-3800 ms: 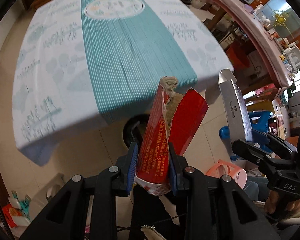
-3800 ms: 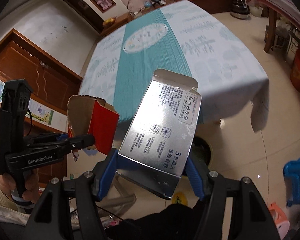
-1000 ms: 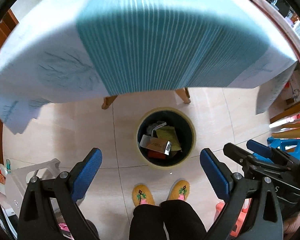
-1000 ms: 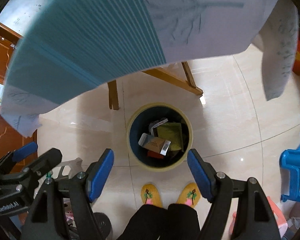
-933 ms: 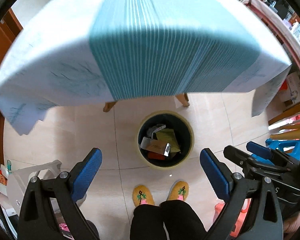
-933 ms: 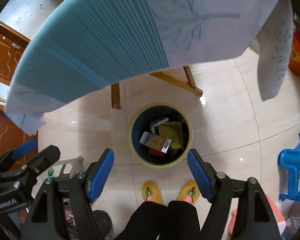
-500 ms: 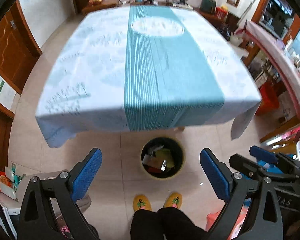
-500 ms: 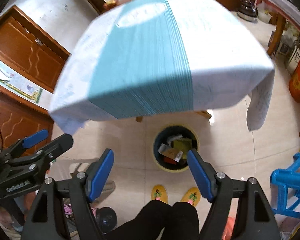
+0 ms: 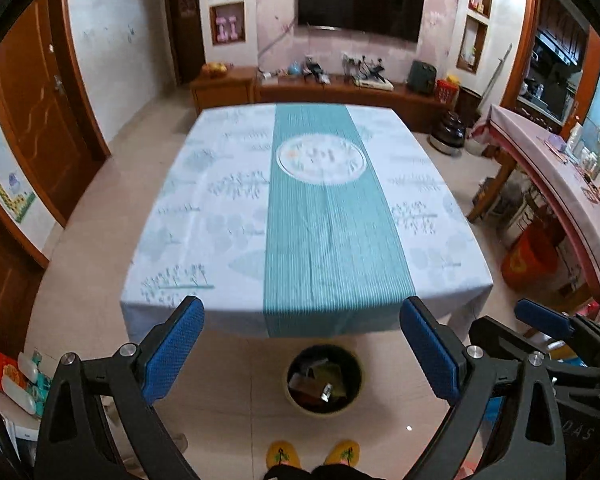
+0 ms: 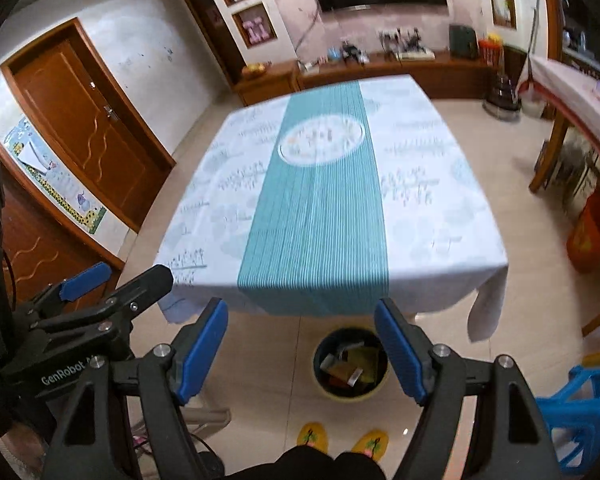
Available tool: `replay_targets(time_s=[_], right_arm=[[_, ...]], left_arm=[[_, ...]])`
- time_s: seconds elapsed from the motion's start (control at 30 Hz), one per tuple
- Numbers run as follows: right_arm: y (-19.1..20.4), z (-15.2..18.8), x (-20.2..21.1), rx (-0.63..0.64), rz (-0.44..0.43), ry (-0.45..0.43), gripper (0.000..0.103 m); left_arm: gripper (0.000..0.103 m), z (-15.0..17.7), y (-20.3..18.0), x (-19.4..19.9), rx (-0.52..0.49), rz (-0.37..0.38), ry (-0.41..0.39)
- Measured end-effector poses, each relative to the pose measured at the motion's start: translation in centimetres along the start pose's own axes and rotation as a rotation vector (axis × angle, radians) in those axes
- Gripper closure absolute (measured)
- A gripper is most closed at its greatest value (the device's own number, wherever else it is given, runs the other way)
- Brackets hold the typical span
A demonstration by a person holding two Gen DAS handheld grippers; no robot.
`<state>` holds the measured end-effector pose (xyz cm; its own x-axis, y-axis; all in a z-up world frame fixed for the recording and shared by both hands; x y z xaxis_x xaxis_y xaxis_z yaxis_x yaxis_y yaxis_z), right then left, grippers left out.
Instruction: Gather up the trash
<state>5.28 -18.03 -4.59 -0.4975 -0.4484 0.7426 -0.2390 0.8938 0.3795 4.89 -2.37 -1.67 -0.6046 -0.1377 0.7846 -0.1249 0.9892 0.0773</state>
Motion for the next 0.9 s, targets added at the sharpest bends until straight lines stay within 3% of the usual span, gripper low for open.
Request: replay_targets(time_s=[0.3,0.9], right_arm=[[-0.5,-1.7,0.8,0.029,0.033,-0.035,0.027],[-1.3,-1.7,0.1,0.030,0.035,-0.031,0.027]], left_arm=[[0.006,-1.0,-0.7,0.0,0.005,-0.020,-0.028],[0.006,-0.2,-1.3,-1.5,0.011,-0.048,0.008]])
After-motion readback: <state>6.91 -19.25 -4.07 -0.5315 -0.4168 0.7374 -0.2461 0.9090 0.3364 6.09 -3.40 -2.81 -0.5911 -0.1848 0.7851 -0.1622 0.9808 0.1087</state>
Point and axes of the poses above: each gripper's, at about its wrist camera, not at the fingertips, and x roughly against the way its jaws point, y to its left, z to its underside, the point moved 8 cm from there along -x, roughly the way its jaws point, and after that the axes turned 8 degrees about -z, right-handed, at the moved point
